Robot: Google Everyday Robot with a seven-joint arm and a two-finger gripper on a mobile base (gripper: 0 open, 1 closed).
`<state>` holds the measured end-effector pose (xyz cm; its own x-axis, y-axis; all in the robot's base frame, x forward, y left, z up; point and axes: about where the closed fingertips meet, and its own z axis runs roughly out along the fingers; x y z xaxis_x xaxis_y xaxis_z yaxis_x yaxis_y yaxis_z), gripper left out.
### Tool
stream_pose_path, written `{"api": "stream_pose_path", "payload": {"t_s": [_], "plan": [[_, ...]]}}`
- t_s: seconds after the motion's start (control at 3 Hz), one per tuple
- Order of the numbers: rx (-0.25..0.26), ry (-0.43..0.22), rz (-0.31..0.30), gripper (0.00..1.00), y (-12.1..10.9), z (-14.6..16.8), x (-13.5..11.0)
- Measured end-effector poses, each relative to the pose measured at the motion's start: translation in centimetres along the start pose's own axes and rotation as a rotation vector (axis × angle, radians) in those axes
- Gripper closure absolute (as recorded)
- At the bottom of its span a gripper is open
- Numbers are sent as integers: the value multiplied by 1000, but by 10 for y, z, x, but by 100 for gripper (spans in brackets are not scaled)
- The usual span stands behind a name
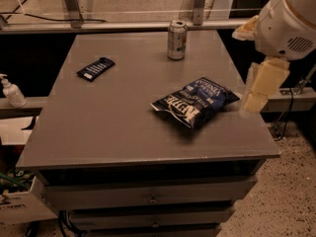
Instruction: Pick rxbar blueberry
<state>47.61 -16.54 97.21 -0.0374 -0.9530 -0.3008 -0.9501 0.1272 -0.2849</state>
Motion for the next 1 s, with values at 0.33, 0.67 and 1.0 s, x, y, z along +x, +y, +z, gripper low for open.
{"api": "stream_pose_path", "payload": {"t_s": [0.33,0.67,1.0], "plan": [[-5,-36,-81,0,-16,19,-30],[-18,-58,-184,0,-32,48,-63],[-32,-82,-298,0,-48,78,-107]]}}
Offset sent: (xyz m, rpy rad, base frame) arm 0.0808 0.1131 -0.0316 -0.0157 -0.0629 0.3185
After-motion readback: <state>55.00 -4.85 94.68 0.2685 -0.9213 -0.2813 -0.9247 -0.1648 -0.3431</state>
